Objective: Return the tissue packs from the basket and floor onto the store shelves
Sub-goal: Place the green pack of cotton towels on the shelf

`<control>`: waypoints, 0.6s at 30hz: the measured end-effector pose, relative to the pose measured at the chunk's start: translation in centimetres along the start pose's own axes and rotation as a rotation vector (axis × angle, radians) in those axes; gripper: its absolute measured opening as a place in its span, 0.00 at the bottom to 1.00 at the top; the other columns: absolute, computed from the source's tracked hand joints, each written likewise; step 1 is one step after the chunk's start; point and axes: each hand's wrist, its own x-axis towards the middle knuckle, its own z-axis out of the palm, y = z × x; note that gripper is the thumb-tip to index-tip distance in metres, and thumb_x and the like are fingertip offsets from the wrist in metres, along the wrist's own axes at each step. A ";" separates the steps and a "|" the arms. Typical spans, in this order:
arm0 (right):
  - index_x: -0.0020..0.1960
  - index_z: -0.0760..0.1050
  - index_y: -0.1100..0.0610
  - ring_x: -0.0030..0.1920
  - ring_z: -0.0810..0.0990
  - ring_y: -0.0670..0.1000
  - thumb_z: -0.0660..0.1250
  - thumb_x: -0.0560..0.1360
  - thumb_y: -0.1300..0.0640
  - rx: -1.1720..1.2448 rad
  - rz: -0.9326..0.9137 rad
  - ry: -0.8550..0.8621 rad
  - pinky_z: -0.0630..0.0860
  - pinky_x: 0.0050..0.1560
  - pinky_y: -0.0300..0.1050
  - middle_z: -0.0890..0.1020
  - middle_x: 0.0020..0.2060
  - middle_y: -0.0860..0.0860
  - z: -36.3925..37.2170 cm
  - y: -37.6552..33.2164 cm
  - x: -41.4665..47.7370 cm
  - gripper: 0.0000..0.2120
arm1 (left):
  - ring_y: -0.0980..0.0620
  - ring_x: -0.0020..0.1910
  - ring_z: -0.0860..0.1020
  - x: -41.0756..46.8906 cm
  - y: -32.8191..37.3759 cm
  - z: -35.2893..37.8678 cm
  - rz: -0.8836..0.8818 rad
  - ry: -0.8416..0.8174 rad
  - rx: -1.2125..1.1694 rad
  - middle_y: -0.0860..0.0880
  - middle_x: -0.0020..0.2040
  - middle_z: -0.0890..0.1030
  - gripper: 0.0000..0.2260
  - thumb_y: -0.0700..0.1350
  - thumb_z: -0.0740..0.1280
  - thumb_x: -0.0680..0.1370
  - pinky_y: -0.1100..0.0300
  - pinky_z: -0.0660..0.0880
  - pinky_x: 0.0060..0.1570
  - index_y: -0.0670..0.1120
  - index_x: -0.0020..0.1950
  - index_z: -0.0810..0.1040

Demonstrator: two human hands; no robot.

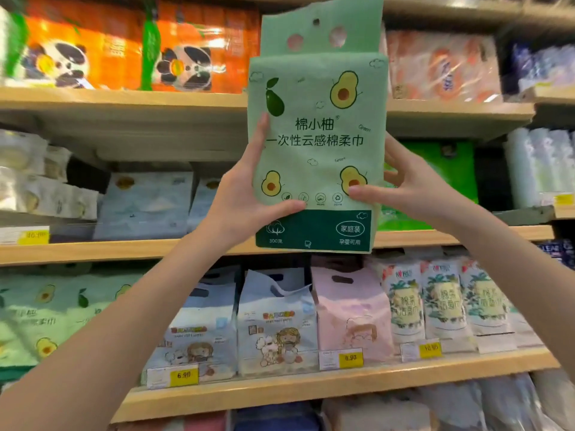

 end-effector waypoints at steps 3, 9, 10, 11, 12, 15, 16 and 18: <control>0.72 0.55 0.41 0.55 0.72 0.26 0.73 0.65 0.49 -0.025 -0.030 0.020 0.69 0.46 0.19 0.73 0.61 0.33 -1.0 1.5 1.5 0.41 | 0.59 0.67 0.68 1.6 -0.5 1.3 0.010 0.027 0.038 0.64 0.66 0.64 0.51 0.46 0.76 0.66 0.52 0.70 0.65 0.55 0.76 0.43; 0.72 0.56 0.42 0.65 0.71 0.40 0.74 0.65 0.50 -0.065 -0.074 0.037 0.73 0.61 0.43 0.72 0.65 0.39 -3.0 5.6 4.9 0.41 | 0.55 0.67 0.69 5.1 -2.4 4.7 0.017 0.061 0.125 0.57 0.68 0.66 0.51 0.46 0.76 0.67 0.49 0.70 0.65 0.55 0.75 0.41; 0.72 0.56 0.42 0.65 0.71 0.41 0.74 0.66 0.51 -0.058 -0.085 0.047 0.73 0.61 0.44 0.72 0.65 0.39 -3.2 6.3 5.5 0.41 | 0.55 0.67 0.68 5.7 -2.8 5.3 0.021 0.069 0.141 0.56 0.69 0.66 0.51 0.46 0.76 0.67 0.49 0.69 0.66 0.55 0.75 0.41; 0.73 0.56 0.42 0.65 0.70 0.41 0.74 0.66 0.53 -0.050 -0.094 0.058 0.74 0.61 0.45 0.72 0.66 0.40 -3.4 7.1 6.1 0.42 | 0.55 0.68 0.68 6.3 -3.2 6.0 0.024 0.078 0.153 0.54 0.71 0.65 0.51 0.46 0.76 0.67 0.49 0.68 0.67 0.55 0.75 0.41; 0.73 0.56 0.43 0.66 0.69 0.41 0.74 0.66 0.54 -0.042 -0.100 0.071 0.74 0.61 0.46 0.72 0.66 0.41 -3.6 7.8 6.7 0.42 | 0.55 0.69 0.67 6.9 -3.6 6.5 0.028 0.085 0.160 0.52 0.72 0.64 0.51 0.45 0.75 0.67 0.48 0.67 0.67 0.55 0.75 0.40; 0.73 0.55 0.43 0.66 0.69 0.42 0.75 0.66 0.56 -0.025 -0.097 0.100 0.75 0.61 0.47 0.71 0.67 0.43 -4.0 9.8 8.3 0.43 | 0.53 0.71 0.64 8.6 -5.0 8.2 0.043 0.097 0.200 0.50 0.74 0.62 0.51 0.45 0.75 0.67 0.47 0.65 0.69 0.55 0.75 0.40; 0.73 0.54 0.42 0.65 0.70 0.42 0.75 0.66 0.57 -0.025 -0.094 0.107 0.75 0.61 0.47 0.71 0.68 0.44 -4.0 10.5 8.7 0.43 | 0.53 0.71 0.64 9.1 -5.6 8.6 0.045 0.100 0.228 0.50 0.74 0.62 0.51 0.45 0.75 0.67 0.48 0.64 0.69 0.54 0.75 0.39; 0.74 0.54 0.43 0.63 0.69 0.40 0.74 0.66 0.58 -0.036 -0.102 0.123 0.74 0.61 0.45 0.70 0.68 0.44 -4.0 11.5 9.3 0.43 | 0.53 0.71 0.63 9.9 -6.6 9.5 0.047 0.106 0.276 0.49 0.74 0.62 0.52 0.47 0.75 0.67 0.50 0.63 0.70 0.53 0.75 0.38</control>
